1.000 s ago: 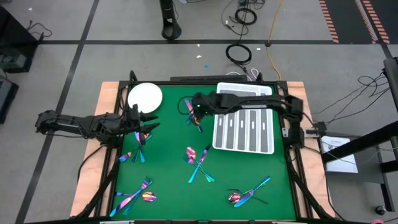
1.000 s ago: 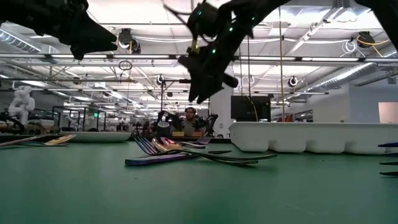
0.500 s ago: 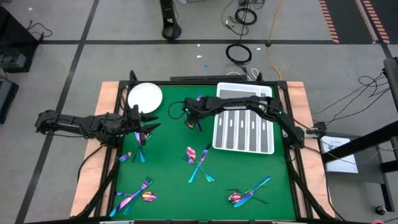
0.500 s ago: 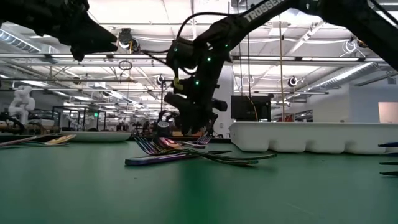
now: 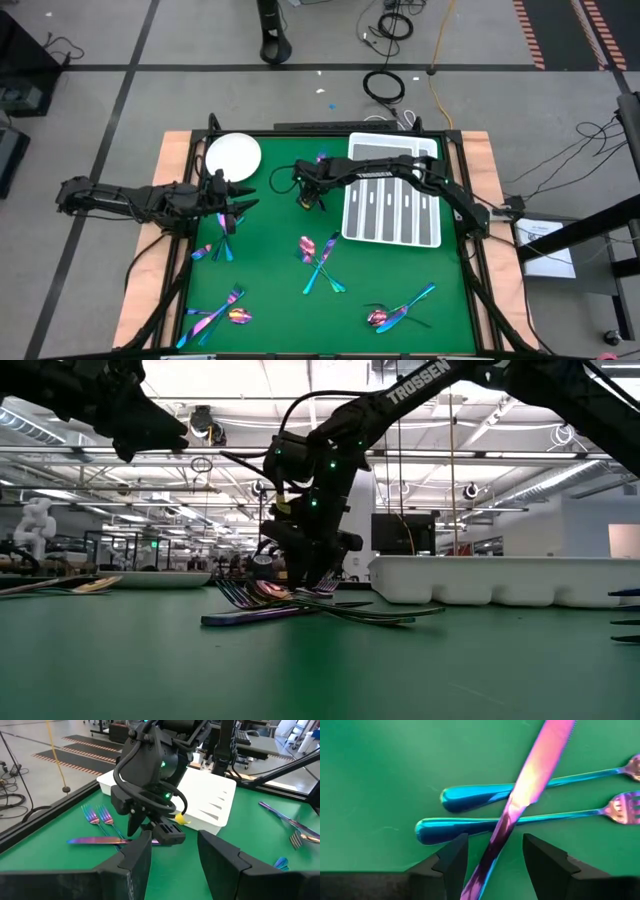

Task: Sort silverware
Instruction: Put the blue knife into the white cutlery tray

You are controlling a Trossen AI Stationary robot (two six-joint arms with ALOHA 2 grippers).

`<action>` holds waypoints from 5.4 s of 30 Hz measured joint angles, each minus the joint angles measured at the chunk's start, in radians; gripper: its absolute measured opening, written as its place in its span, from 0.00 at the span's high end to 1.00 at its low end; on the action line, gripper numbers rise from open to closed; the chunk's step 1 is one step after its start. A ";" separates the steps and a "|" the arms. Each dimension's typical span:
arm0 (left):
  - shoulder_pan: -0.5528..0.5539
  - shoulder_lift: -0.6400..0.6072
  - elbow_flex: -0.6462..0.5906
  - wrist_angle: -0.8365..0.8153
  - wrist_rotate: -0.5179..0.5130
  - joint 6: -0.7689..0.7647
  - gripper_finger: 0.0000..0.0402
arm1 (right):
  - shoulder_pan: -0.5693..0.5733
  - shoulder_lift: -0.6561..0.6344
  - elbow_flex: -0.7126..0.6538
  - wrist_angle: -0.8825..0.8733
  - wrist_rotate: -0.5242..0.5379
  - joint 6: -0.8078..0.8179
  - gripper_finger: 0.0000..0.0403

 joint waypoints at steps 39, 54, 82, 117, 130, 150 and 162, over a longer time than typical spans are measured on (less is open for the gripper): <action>0.000 0.000 0.000 -0.002 0.000 0.000 0.60 | -0.016 -0.209 -0.003 -0.005 0.029 0.054 0.98; 0.000 0.000 0.000 -0.003 -0.001 0.034 0.60 | 0.054 -0.585 -0.066 -0.764 0.328 0.531 0.98; 0.000 0.037 -0.001 0.114 0.000 0.147 0.60 | 0.211 -0.866 -0.911 -0.385 0.126 1.274 0.98; 0.001 0.095 -0.024 0.215 0.026 0.313 0.60 | 0.217 -0.860 -0.910 -0.391 -0.035 1.183 0.66; 0.001 0.173 -0.033 0.348 0.047 0.298 0.60 | 0.218 -0.867 -0.910 -0.272 -0.126 0.752 0.65; 0.000 0.470 -0.033 0.514 0.060 0.108 0.60 | 0.479 -0.867 -0.822 -0.158 -0.397 0.359 0.65; 0.000 0.491 -0.032 0.604 0.144 0.103 0.60 | 0.785 -0.864 -0.821 -0.112 -0.388 0.135 0.65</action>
